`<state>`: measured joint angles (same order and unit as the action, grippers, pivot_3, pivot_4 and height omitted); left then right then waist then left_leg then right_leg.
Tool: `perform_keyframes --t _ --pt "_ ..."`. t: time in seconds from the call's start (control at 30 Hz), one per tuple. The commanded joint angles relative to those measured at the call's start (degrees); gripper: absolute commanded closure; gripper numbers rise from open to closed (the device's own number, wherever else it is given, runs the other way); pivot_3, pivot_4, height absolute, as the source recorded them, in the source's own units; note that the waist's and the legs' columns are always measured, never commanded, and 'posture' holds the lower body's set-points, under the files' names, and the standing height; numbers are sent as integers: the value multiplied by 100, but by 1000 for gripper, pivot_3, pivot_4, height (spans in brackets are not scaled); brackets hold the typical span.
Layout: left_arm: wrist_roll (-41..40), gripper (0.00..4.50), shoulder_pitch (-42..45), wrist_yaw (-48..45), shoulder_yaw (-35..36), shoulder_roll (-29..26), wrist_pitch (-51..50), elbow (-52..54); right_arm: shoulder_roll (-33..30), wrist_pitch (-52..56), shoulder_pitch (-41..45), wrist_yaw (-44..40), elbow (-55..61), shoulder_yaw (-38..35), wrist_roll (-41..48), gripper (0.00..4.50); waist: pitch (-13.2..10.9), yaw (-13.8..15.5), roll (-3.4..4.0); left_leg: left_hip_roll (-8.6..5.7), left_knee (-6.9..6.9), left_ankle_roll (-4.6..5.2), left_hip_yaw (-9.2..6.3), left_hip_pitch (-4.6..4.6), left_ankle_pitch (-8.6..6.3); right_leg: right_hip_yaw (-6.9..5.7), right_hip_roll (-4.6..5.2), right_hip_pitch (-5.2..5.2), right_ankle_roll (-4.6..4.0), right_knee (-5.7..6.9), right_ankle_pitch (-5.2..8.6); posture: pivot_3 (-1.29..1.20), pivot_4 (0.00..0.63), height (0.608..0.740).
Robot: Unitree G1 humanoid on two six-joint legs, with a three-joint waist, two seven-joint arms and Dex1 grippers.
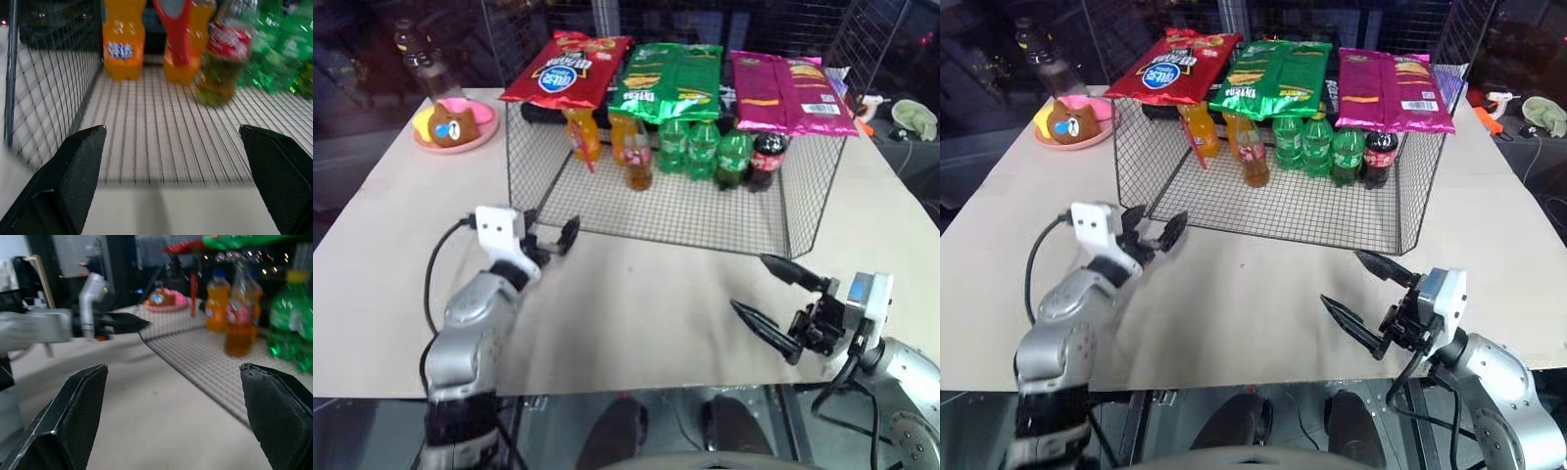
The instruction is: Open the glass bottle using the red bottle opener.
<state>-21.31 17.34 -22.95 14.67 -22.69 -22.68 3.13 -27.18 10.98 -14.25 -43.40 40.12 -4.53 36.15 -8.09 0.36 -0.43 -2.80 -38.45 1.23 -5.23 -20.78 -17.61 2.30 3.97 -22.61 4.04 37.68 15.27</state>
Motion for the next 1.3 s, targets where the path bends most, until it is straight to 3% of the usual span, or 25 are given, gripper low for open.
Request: perform_keyframes --t 0.03,0.4,0.7,0.83,1.07,1.3 --pt "298 0 864 -366 -227 -183 618 -1076 47 -6 244 210 322 141 -35 130 -2 1 -4 0 -1 -1 0 -2 1 0 0 -2 0 2 0 0 150 740" --pt "1117 0 3169 -756 -835 90 2429 -4360 295 -257 415 493 28 260 -447 130 -20 19 -32 -8 -4 0 1 -21 1 0 4 -17 1 -4 0 0 150 740" --pt "1224 0 3529 105 -585 422 2957 -5156 352 -428 246 571 18 308 -701 130 -26 -70 -41 -8 -7 0 1 -25 1 1 3 -21 1 3 0 0 150 740" --pt "1505 1133 3346 684 -660 427 3050 -4958 372 -495 163 573 -36 305 -761 0 -30 -104 -48 -6 -10 0 2 -24 1 4 3 -24 2 10 0 0 150 740" --pt "1734 4461 3141 1055 -744 475 2952 -4559 421 -703 131 464 -323 417 -880 0 -33 -97 -54 -6 -14 0 2 -25 1 4 4 -25 2 15 0 0 150 740" --pt "2249 4461 2516 1895 -870 543 2769 -3288 408 -820 89 382 -427 396 -839 0 -33 -87 -54 -6 -17 0 2 -33 1 6 6 -36 1 18 0 0 150 740"
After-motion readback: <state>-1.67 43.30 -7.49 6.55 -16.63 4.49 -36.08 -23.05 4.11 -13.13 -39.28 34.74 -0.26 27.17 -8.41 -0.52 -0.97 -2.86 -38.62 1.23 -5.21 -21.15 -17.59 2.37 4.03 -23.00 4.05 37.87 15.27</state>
